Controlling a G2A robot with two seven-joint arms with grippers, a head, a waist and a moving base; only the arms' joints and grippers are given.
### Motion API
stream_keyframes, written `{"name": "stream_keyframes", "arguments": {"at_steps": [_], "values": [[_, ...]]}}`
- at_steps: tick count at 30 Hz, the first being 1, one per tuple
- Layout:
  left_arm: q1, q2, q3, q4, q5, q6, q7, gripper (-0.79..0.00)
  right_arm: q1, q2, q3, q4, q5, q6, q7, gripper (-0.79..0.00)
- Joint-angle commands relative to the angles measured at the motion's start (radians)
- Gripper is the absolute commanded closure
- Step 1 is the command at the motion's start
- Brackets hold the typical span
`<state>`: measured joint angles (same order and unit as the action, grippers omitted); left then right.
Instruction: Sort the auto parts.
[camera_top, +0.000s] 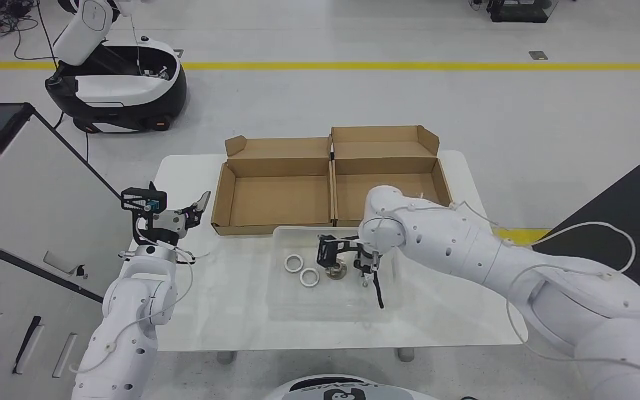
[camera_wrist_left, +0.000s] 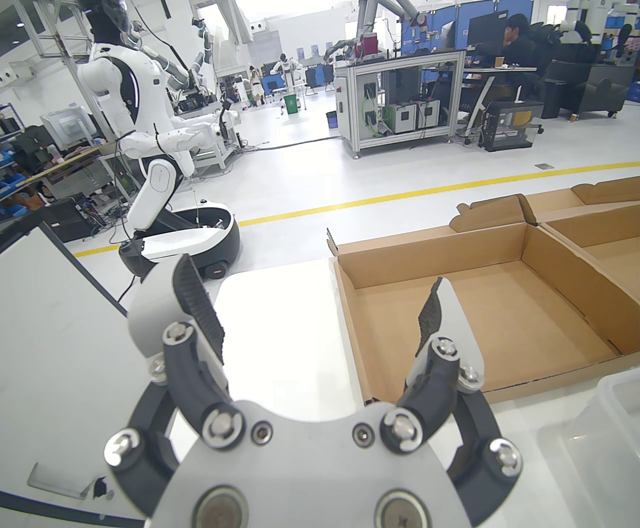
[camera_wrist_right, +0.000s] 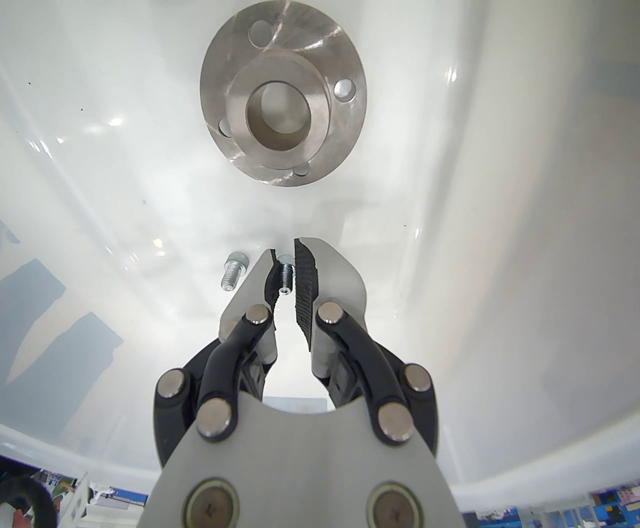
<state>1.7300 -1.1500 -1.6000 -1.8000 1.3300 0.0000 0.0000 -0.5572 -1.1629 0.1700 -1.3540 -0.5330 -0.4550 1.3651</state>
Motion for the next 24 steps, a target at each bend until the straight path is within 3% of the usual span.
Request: {"name": "stream_keyframes", "arguments": {"at_steps": [1, 12, 24], "values": [[0.0, 0.0, 0.0, 0.0, 0.0, 0.0, 0.0, -0.785, 0.012, 0.003, 0.0, -0.014, 0.002, 0.001, 0.001, 0.0], [0.0, 0.0, 0.0, 0.0, 0.0, 0.0, 0.0, -0.785, 0.109, 0.061, 0.015, -0.181, 0.116, 0.034, 0.034, 0.0], [0.0, 0.0, 0.0, 0.0, 0.0, 0.0, 0.0, -0.785, 0.16, 0.2, 0.065, -0.379, 0.297, 0.06, 0.06, 0.0]]}}
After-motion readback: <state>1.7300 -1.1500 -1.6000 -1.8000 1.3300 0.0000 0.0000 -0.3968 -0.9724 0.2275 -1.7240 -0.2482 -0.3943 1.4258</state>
